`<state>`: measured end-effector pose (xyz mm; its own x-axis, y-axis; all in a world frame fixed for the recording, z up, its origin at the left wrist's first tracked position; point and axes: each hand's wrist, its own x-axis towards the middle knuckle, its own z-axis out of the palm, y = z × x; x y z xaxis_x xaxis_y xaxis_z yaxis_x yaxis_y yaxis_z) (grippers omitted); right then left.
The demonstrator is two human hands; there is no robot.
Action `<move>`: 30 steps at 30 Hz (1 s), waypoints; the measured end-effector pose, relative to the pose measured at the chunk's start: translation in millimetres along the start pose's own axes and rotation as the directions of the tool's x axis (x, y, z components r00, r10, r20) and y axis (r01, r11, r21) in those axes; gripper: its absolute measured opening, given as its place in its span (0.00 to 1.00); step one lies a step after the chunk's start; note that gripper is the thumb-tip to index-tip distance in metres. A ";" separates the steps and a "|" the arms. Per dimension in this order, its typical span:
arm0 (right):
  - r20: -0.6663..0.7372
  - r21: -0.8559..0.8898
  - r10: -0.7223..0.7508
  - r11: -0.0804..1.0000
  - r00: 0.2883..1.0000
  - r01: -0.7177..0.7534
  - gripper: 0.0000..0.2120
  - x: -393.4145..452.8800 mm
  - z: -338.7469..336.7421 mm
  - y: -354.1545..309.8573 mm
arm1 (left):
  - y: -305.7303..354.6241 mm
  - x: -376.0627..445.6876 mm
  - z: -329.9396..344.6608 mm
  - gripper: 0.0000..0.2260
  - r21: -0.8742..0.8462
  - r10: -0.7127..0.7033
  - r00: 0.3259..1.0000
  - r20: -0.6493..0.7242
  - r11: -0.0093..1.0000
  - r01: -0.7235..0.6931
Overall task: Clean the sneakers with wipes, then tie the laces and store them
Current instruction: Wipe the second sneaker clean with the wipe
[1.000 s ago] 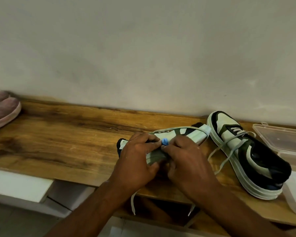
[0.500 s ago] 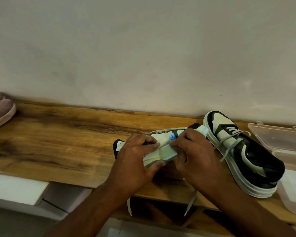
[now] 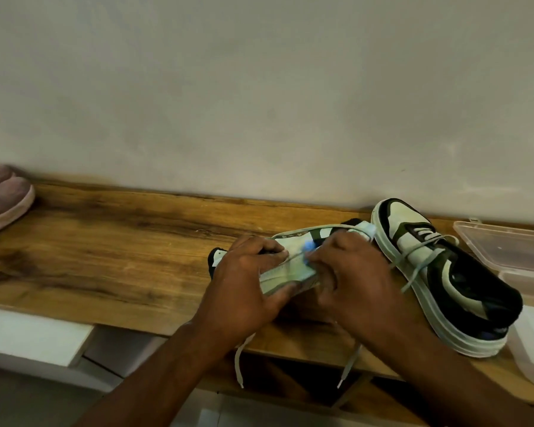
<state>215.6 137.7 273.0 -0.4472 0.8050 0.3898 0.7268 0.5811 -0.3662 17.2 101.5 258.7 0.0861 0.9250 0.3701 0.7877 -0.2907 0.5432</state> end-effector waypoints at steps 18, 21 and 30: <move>-0.269 0.003 0.215 0.975 0.939 -0.222 0.12 18.0 -23.3 57.2 | 6.2 -5.0 4.3 0.25 -0.007 0.010 1.000 -0.012 1.000 -0.010; -0.140 -0.031 0.072 0.997 0.987 -0.078 0.13 5.0 -6.5 16.2 | 4.2 -2.8 3.7 0.24 -0.011 0.004 1.000 -0.010 1.000 -0.004; -0.289 0.071 0.194 0.981 0.938 -0.181 0.13 24.2 -19.3 60.2 | 4.5 -2.4 2.4 0.24 -0.011 0.014 1.000 -0.003 1.000 -0.014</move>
<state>258.6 189.8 276.6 -0.1281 0.8328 0.5386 0.7568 0.4331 -0.4896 22.0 98.6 258.5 0.0956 0.9202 0.3797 0.7798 -0.3063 0.5459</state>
